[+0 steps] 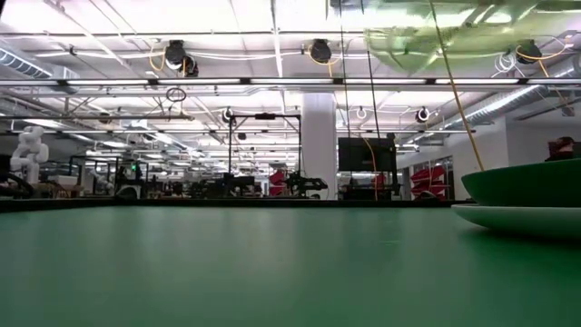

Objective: Stack plastic plates
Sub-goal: Stack the green plate on top of the pink plate

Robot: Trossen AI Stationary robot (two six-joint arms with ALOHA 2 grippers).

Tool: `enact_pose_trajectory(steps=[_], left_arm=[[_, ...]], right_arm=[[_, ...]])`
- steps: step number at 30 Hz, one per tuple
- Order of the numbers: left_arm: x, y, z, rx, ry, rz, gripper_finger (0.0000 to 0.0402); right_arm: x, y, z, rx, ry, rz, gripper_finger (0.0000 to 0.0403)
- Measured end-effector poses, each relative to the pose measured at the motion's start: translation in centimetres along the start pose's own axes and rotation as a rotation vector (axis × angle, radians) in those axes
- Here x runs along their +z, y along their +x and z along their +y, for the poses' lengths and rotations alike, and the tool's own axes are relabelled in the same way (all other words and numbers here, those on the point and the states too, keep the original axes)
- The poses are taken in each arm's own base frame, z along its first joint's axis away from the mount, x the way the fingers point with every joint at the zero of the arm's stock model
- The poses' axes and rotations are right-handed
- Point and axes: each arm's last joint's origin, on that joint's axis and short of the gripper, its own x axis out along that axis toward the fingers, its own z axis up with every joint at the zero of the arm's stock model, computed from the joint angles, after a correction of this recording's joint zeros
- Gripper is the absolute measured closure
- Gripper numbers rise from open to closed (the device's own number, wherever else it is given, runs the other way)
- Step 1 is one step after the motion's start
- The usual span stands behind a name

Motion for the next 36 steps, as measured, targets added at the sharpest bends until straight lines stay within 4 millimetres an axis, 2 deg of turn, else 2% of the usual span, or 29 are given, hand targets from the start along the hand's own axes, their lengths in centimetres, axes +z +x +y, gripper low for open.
enact_pose_trajectory(steps=[5,10,16,21,25,32,36], left_arm=[[-0.4,3.6,1.8,-0.052,-0.009,0.019,0.0396],[-0.1,6.9,3.4,-0.122,-0.006,0.000,0.0396],[-0.1,10.4,4.3,-0.219,-0.029,0.009,0.0396],[-0.6,13.1,4.7,-0.209,-0.029,-0.002,0.0396],[-1.8,14.0,4.4,-0.216,-0.003,0.003,0.0396],[-2.7,14.0,5.4,-0.205,-0.072,0.011,0.0395],[-2.9,14.0,5.6,-0.204,-0.096,0.014,0.0381]], right_arm=[[0.4,-0.4,-1.0,-0.012,0.007,-0.053,0.0277],[0.3,-0.8,-1.3,-0.003,0.002,-0.058,0.0277],[0.2,-0.9,-1.4,-0.012,-0.052,-0.055,0.0277],[0.2,-0.8,-1.7,-0.026,-0.076,-0.048,0.0277],[0.2,-0.8,-1.7,-0.028,-0.086,-0.046,0.0277],[0.2,-0.8,-1.7,-0.028,-0.104,-0.046,0.0277],[0.2,-0.8,-1.7,-0.029,-0.108,-0.047,0.0277]])
